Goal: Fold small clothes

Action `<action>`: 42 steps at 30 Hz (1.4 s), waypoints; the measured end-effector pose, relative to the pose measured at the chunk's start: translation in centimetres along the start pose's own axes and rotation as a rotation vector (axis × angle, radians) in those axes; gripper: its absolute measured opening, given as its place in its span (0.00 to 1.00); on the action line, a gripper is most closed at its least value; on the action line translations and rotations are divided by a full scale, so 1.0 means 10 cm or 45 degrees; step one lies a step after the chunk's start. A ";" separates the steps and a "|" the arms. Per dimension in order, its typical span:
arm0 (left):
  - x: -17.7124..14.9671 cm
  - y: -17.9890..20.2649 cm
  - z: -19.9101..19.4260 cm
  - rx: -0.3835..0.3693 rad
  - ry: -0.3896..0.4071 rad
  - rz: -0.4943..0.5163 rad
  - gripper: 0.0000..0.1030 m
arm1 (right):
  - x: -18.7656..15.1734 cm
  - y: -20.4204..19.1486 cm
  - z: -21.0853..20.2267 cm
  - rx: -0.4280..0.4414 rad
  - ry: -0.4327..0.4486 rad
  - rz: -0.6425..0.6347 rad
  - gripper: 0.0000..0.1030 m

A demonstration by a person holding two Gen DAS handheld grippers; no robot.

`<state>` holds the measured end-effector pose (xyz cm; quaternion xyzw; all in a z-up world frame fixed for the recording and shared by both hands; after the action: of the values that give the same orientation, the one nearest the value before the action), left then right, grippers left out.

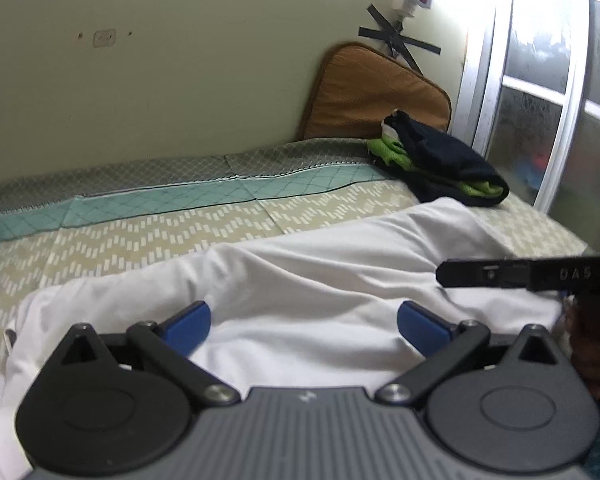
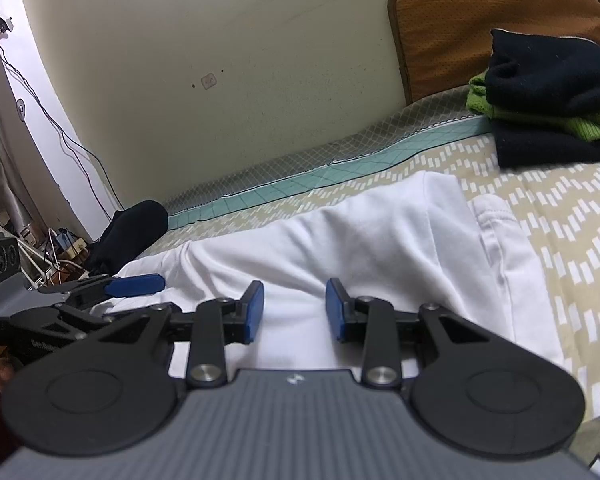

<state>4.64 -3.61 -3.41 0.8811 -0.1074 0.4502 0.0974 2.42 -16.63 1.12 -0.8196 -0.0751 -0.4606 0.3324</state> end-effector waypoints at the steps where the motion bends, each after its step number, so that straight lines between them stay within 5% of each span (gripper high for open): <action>1: 0.00 -0.02 0.00 -0.011 -0.002 -0.018 1.00 | 0.00 0.00 0.00 0.000 0.000 0.000 0.36; 17: 0.03 -0.03 -0.08 -0.086 0.047 -0.121 1.00 | 0.00 0.01 0.00 0.002 0.001 0.002 0.36; 26: 0.17 -0.03 -0.32 0.001 0.271 -0.105 1.00 | 0.00 0.01 0.00 0.001 0.001 0.003 0.37; 35: 0.18 0.05 -0.31 0.119 0.257 0.030 1.00 | 0.00 0.00 0.00 0.000 0.001 0.003 0.37; 42: 0.18 -0.07 -0.27 0.190 0.208 -0.001 1.00 | 0.00 0.01 0.00 0.001 0.001 0.003 0.37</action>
<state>3.75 -2.37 -0.47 0.8462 -0.0650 0.5274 0.0402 2.47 -16.66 1.07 -0.8194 -0.0741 -0.4604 0.3334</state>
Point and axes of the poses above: each gripper's, at about its wrist camera, not at the fingertips, and z roughly the way its jaws point, y to its right, x to its top, the point moved 10 cm from there along z, roughly the way its jaws point, and after that the axes turned 6 degrees about x, right-handed, at the moved point
